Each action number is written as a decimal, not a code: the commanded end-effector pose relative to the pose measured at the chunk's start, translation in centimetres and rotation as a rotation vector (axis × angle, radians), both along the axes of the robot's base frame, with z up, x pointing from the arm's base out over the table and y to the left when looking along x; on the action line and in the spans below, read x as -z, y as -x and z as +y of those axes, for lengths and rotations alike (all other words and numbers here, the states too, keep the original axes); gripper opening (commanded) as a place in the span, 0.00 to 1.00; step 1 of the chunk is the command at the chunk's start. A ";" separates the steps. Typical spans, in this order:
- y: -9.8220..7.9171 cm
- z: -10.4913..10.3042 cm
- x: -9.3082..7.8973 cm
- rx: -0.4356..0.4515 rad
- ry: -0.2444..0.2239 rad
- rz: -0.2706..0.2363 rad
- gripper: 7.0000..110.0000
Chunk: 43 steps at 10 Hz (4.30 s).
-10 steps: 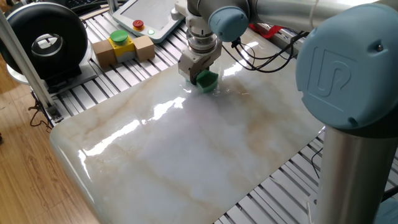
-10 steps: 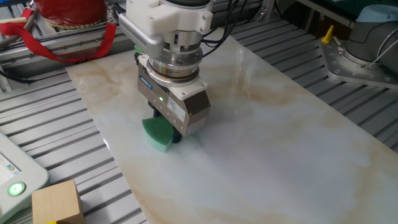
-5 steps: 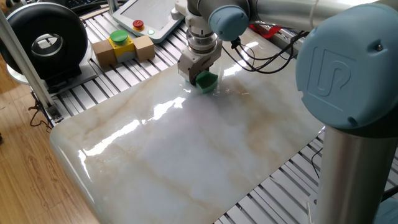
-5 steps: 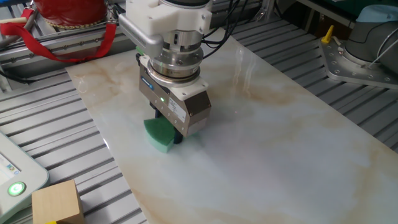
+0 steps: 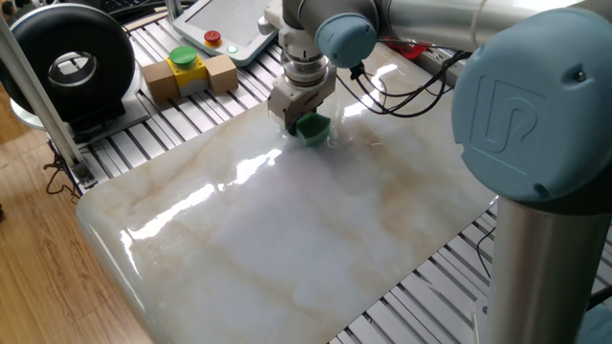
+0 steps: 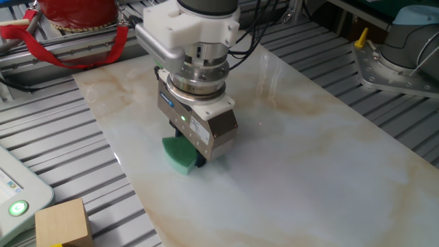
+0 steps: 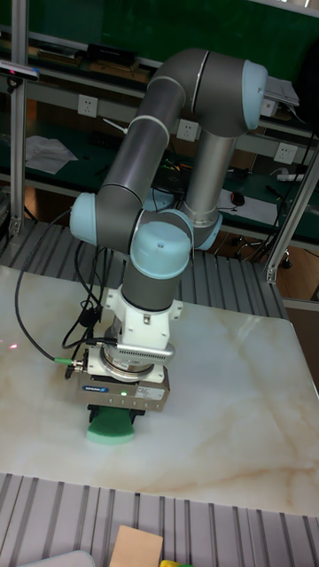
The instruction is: Clean the tabletop with a sponge
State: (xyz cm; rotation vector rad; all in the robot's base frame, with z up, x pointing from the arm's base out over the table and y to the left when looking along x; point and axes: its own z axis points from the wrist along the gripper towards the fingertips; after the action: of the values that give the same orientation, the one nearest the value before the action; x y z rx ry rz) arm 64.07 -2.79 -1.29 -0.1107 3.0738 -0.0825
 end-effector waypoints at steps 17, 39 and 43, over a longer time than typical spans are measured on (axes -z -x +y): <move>-0.4 11.0 -2.0 0.126 -0.053 0.020 0.00; 1.4 -8.9 -0.1 -0.117 -0.069 -0.030 0.00; 1.3 -7.0 -0.1 -0.092 -0.117 -0.017 0.00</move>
State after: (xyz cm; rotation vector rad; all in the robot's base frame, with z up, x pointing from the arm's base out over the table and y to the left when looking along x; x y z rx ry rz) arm 62.61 -10.76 -1.26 -0.2789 3.0380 0.0505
